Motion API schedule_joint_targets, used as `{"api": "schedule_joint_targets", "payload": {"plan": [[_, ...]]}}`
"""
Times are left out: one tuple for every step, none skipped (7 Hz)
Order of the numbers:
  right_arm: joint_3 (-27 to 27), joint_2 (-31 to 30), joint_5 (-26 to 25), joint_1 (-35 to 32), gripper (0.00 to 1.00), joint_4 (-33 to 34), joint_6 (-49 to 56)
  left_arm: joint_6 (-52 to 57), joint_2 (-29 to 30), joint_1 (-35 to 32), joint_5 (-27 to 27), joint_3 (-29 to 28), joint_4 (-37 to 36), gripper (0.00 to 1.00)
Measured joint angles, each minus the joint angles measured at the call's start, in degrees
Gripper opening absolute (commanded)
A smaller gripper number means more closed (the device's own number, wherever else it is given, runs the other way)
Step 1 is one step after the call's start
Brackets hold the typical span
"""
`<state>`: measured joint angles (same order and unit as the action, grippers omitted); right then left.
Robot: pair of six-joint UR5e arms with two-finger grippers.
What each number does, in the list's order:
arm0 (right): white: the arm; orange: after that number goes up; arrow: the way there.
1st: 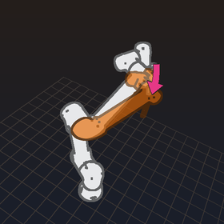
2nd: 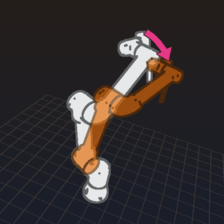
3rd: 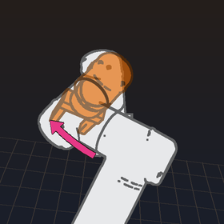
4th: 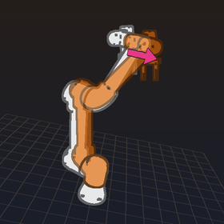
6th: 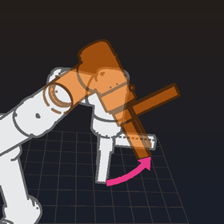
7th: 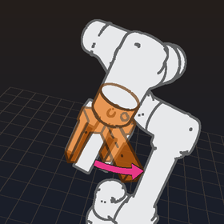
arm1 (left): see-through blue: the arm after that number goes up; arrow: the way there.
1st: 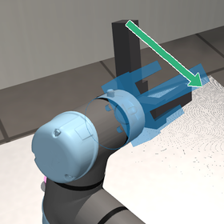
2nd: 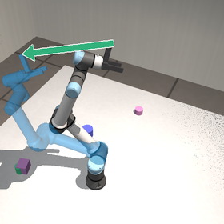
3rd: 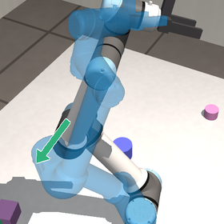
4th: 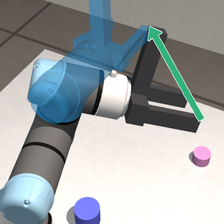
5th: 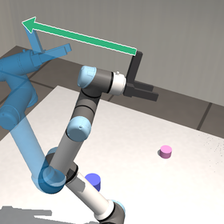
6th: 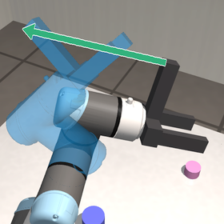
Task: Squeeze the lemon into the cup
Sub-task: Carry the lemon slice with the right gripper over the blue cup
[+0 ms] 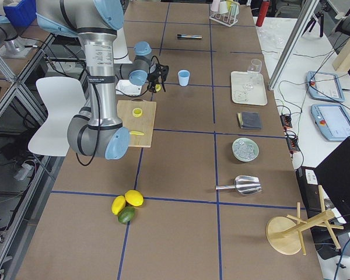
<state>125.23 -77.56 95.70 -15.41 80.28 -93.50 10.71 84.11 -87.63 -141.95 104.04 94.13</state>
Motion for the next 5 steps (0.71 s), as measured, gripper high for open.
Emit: {"api": "schedule_joint_targets", "payload": {"plan": [[-3.2, 6.7, 1.6, -2.5, 0.61, 3.2, 0.0, 0.0, 0.0, 0.0, 0.0, -0.1, 0.0, 1.00], [-6.9, 12.4, 2.8, -4.8, 0.61, 4.5, 0.0, 0.0, 0.0, 0.0, 0.0, -0.2, 0.0, 1.00], [-10.4, 17.0, 3.7, -6.6, 0.60, 5.0, -0.1, 0.0, 0.0, 0.0, 0.0, -0.2, 0.0, 1.00], [-13.6, 20.5, 4.1, -7.8, 0.60, 5.1, -0.1, 0.0, 0.0, 0.0, 0.0, -0.2, 0.0, 1.00], [-17.3, 24.2, 4.4, -8.8, 0.61, 5.1, -0.2, 0.0, 0.0, 0.0, 0.0, -0.2, 0.0, 1.00]]}}
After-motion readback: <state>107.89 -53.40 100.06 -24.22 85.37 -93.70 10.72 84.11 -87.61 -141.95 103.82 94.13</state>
